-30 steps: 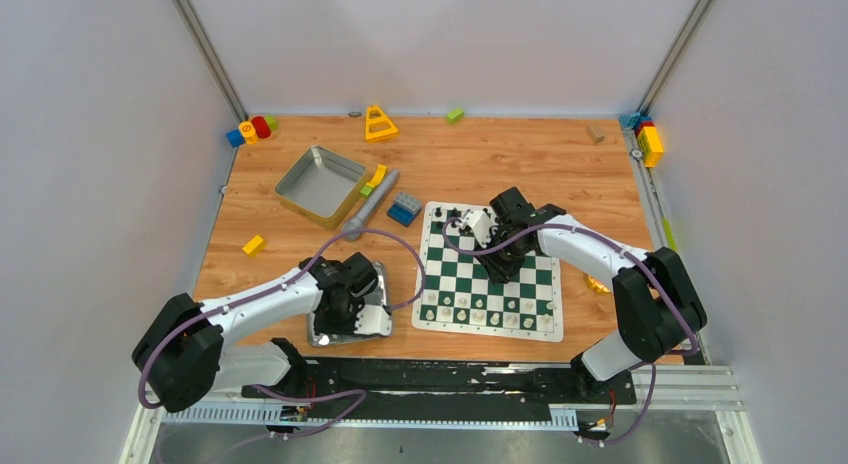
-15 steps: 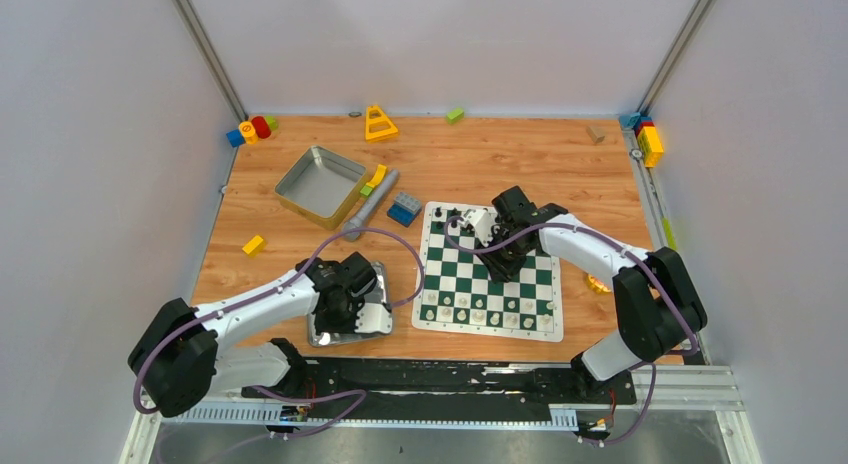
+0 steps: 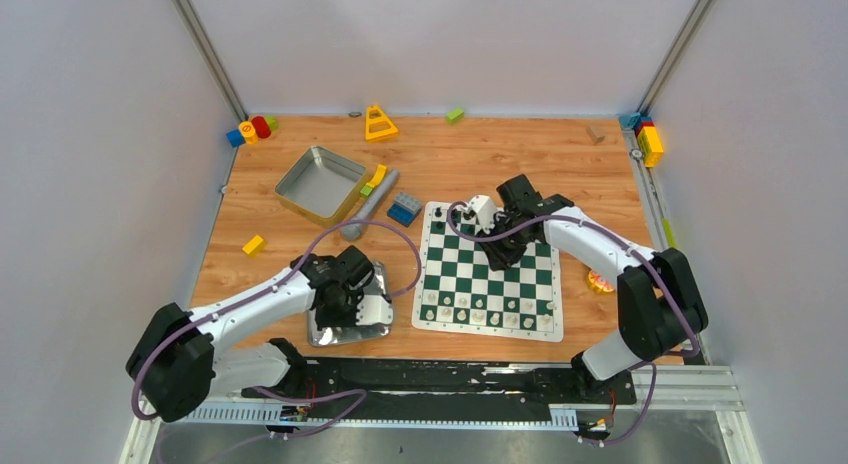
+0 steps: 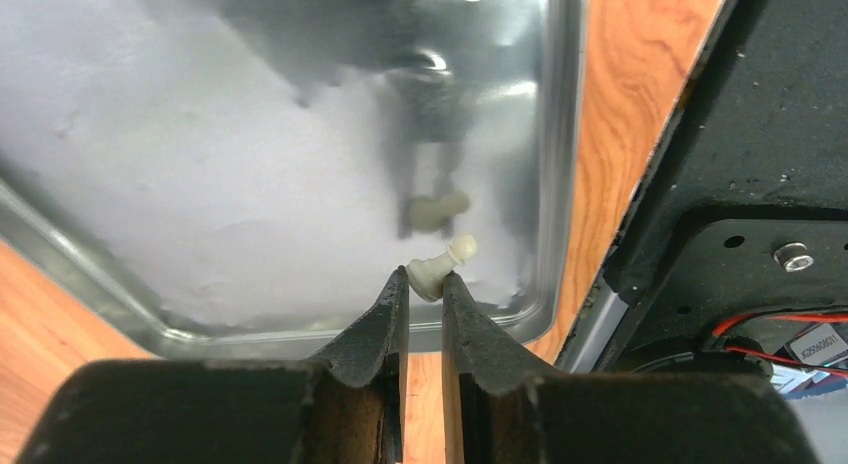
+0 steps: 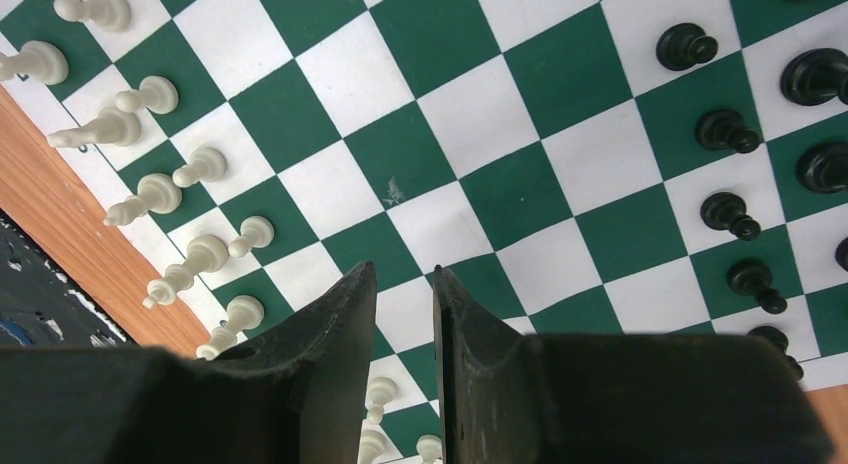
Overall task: Set up the chess pieces on the board
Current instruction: Pick up the chess piece from the storage box.
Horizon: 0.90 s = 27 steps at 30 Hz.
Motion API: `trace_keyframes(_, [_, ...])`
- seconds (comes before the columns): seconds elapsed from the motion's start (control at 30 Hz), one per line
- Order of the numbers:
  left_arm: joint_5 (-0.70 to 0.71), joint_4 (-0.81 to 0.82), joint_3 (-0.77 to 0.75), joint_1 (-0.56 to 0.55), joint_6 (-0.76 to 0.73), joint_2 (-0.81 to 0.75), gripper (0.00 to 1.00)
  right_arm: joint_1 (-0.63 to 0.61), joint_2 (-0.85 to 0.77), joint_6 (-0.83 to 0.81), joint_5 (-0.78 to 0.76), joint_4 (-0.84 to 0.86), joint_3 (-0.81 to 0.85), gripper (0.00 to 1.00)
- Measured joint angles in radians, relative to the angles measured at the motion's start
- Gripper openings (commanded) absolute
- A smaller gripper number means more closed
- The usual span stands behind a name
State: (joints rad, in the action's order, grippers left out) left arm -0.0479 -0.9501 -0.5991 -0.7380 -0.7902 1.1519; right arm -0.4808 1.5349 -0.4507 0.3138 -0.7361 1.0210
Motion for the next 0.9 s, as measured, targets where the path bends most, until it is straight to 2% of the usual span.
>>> trace_keyframes(0.43, [-0.120, -0.020, -0.153, 0.200, -0.013, 0.012, 0.00, 0.038, -0.058, 0.005, 0.081, -0.002, 0.112, 0.29])
trace_keyframes(0.9, [-0.394, -0.023, -0.369, 0.359, 0.063, 0.195, 0.00, 0.055, -0.138, 0.076, 0.139, 0.138, 0.153, 0.29])
